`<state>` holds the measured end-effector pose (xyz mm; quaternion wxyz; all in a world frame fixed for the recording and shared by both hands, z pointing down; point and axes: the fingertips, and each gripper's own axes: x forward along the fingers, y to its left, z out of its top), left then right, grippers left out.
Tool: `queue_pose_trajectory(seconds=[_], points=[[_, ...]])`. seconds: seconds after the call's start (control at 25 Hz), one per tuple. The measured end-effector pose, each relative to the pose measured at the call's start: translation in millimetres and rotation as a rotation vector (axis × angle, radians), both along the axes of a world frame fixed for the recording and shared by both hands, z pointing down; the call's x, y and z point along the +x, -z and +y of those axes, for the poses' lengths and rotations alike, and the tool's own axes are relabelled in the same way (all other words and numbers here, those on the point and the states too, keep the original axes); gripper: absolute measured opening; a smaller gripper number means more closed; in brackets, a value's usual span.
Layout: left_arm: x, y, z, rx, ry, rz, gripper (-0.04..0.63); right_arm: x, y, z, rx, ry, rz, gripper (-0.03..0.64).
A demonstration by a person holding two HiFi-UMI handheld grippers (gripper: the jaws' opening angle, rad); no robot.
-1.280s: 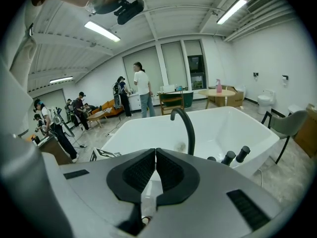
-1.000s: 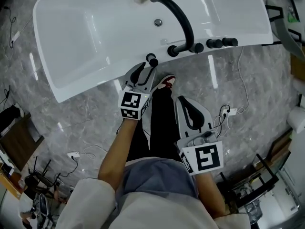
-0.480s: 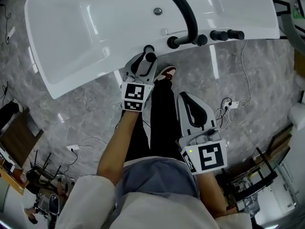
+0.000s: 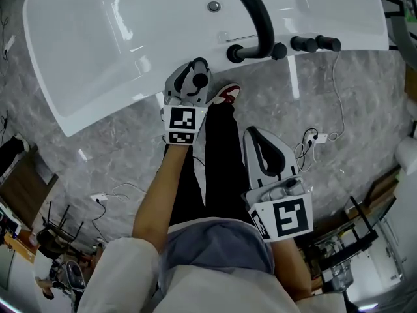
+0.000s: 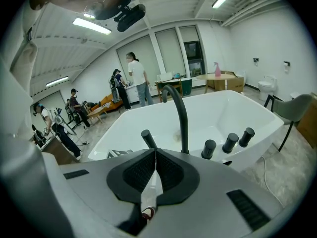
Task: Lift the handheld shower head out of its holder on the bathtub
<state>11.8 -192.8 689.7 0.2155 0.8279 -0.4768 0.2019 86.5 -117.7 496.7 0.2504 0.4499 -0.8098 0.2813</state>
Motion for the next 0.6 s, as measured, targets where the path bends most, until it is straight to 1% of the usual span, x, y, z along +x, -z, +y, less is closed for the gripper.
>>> queue_pose_trajectory(seconds=[0.08, 0.4, 0.6], points=[[0.7, -3.8, -1.9, -0.001, -0.003, -0.001, 0.164, -0.6, -3.1, -1.1, -0.007, 0.005, -0.004, 0.020], [3.3, -11.8, -5.9, 0.018, 0.034, -0.014, 0.163, 3.1, -14.8, -5.0, -0.026, 0.015, -0.007, 0.020], [4.2, -17.7, -9.5, 0.022, 0.035, -0.027, 0.160, 6.2, -22.9, -6.1, -0.033, 0.012, -0.008, 0.020]])
